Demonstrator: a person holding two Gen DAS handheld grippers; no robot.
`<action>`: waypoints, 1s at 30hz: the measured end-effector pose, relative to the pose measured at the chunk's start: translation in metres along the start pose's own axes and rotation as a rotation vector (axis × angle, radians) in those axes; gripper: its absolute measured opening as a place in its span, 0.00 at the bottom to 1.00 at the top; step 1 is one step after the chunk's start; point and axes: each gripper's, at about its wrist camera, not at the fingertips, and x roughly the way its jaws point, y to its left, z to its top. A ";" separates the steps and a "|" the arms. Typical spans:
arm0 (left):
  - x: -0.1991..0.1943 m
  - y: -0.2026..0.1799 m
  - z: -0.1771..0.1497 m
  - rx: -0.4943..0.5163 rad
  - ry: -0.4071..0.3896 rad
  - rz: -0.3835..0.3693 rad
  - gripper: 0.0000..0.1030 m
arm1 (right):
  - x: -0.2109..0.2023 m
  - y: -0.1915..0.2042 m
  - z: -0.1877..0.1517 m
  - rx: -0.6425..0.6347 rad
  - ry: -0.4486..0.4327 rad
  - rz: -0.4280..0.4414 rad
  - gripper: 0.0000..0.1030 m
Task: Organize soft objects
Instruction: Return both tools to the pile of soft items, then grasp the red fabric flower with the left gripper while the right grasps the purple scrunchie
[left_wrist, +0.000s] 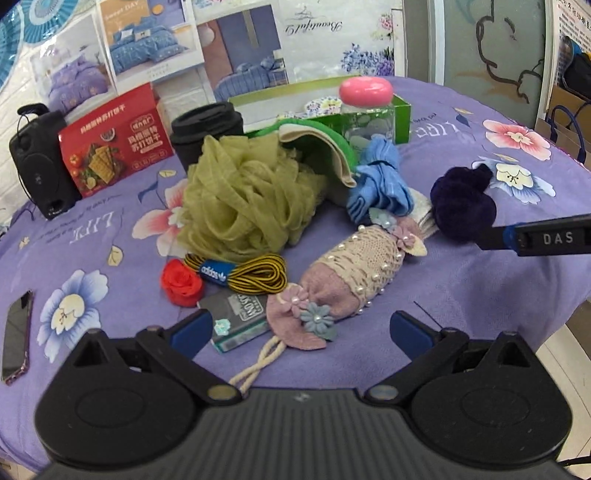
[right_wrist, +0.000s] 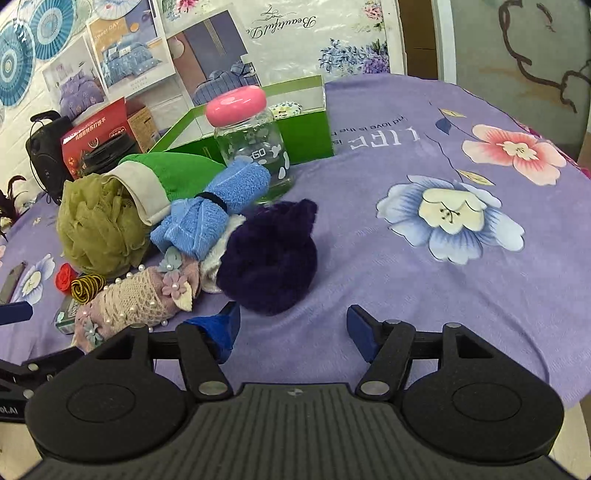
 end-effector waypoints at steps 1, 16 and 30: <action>0.000 0.001 0.001 -0.002 -0.002 0.004 0.99 | 0.004 0.001 0.002 -0.001 -0.003 0.009 0.48; 0.004 0.030 0.001 -0.073 0.004 0.077 0.99 | 0.035 -0.024 0.047 -0.075 -0.075 -0.148 0.54; 0.049 0.111 0.011 -0.278 0.079 0.258 0.99 | 0.025 -0.029 0.042 0.049 -0.050 -0.061 0.55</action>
